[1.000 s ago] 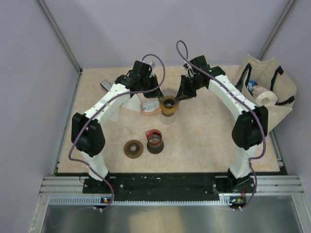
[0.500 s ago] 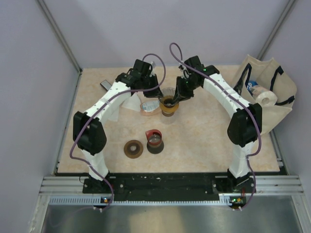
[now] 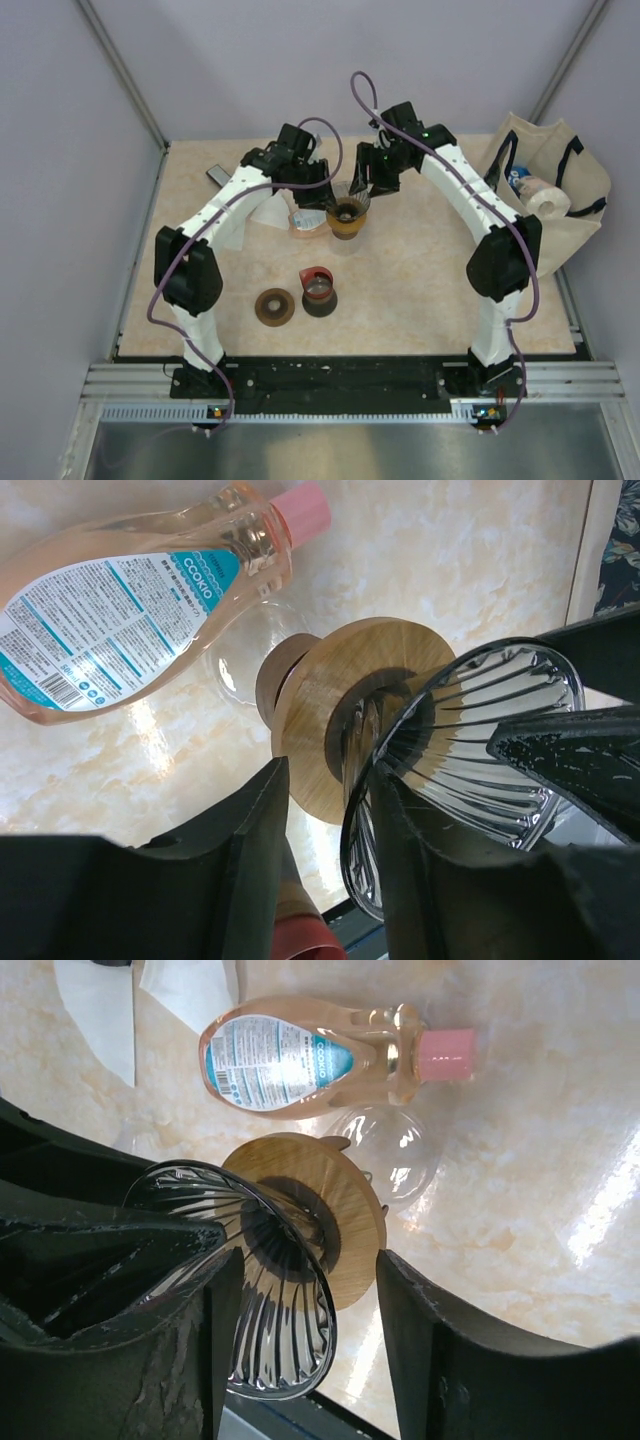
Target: Place the coffee filter in the dripper
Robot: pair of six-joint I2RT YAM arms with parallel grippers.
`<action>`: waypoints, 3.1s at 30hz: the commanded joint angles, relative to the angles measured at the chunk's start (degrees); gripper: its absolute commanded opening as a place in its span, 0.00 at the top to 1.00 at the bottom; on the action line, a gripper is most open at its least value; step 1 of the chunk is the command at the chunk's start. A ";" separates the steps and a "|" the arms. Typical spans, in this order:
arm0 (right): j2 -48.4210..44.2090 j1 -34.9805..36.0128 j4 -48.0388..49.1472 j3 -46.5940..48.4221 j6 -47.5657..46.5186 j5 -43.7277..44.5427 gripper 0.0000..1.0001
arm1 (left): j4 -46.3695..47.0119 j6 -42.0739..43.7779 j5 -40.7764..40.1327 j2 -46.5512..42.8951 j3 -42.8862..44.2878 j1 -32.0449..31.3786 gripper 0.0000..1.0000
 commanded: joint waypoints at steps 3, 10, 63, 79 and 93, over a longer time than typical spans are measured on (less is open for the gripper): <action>-1.09 0.30 -0.66 6.16 -0.80 2.33 0.35 | -1.55 1.82 0.58 -0.54 5.94 0.19 0.47; -3.98 -0.49 -1.01 10.65 -1.77 3.83 0.01 | -2.86 2.52 2.34 -1.68 12.79 0.11 0.01; -58.39 -5.50 34.14 -57.11 -5.11 36.87 0.01 | 4.96 2.88 -18.84 6.48 -17.52 32.98 0.08; -59.97 -5.50 34.14 -57.03 -5.20 37.23 0.02 | 0.13 0.77 -22.01 10.88 -14.71 32.98 0.44; -61.73 -5.50 34.06 -57.29 -5.55 38.81 0.02 | -3.04 -0.37 -22.54 15.98 -9.88 32.89 0.57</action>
